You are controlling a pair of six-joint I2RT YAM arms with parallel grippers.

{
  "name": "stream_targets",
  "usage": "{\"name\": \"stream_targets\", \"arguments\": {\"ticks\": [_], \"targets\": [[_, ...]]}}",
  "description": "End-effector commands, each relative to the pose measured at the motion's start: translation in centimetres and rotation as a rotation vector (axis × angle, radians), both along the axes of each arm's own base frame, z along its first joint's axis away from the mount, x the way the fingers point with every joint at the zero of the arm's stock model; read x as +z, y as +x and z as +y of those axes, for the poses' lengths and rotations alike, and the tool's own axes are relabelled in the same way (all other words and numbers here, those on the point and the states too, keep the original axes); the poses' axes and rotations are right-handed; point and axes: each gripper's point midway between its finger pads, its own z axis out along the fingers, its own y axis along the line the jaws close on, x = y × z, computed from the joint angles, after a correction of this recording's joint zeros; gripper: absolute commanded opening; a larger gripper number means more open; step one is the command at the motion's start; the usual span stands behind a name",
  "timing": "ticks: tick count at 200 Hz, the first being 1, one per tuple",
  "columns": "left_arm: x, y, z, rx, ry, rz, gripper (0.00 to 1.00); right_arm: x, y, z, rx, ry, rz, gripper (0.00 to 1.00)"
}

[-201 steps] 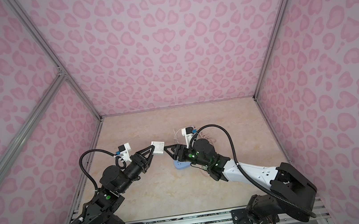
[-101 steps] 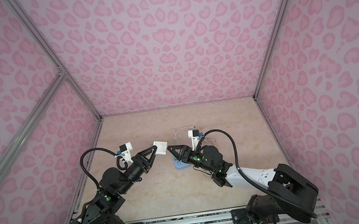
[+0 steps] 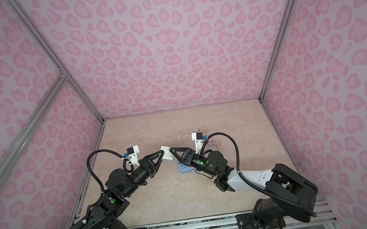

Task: Insert plugs into power strip
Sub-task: Pass the plug.

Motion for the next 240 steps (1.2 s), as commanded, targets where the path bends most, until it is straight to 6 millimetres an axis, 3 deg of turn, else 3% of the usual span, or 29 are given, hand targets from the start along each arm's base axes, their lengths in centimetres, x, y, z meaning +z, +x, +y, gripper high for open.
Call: {"name": "stream_targets", "arguments": {"ticks": [1,38,59,87,130,151,173,180,192,216,240], "targets": [[2.3,-0.2,-0.2,-0.014,-0.05,-0.066,0.03,1.4,-0.4,0.2,0.027,0.044,-0.039,0.57],[2.2,-0.2,-0.3,-0.02,-0.049,-0.064,0.03,1.8,-1.3,1.7,0.088,0.041,-0.048,0.55],[2.1,-0.2,-0.3,-0.021,-0.046,-0.061,0.03,1.5,-1.7,2.3,0.105,0.03,-0.044,0.48],[2.0,-0.3,-0.3,-0.025,-0.042,-0.058,0.03,1.3,-1.7,2.2,0.098,0.021,-0.049,0.36],[1.4,-0.3,-0.2,-0.021,-0.007,-0.039,0.03,0.7,-1.5,2.0,0.087,-0.002,-0.046,0.0],[1.2,-0.3,-0.3,-0.023,0.018,-0.032,0.04,0.2,-1.3,2.0,0.083,-0.014,-0.033,0.0],[1.1,-0.4,-0.3,-0.028,0.041,-0.032,0.34,-0.2,-1.0,1.8,0.067,-0.018,-0.012,0.0],[1.2,-0.4,-0.3,-0.026,0.044,-0.033,0.5,-0.3,-1.0,1.8,0.068,-0.023,-0.007,0.0],[1.1,-0.4,-0.1,-0.019,0.052,-0.031,0.61,-0.7,-0.9,1.9,0.065,-0.042,0.005,0.0],[1.0,-0.4,0.3,0.0,0.089,-0.031,0.72,-1.1,-0.7,1.8,0.057,-0.071,0.01,0.0],[0.7,-0.4,1.8,0.057,0.176,-0.029,0.75,-2.2,-0.3,1.1,0.037,-0.149,0.03,0.0]]}}
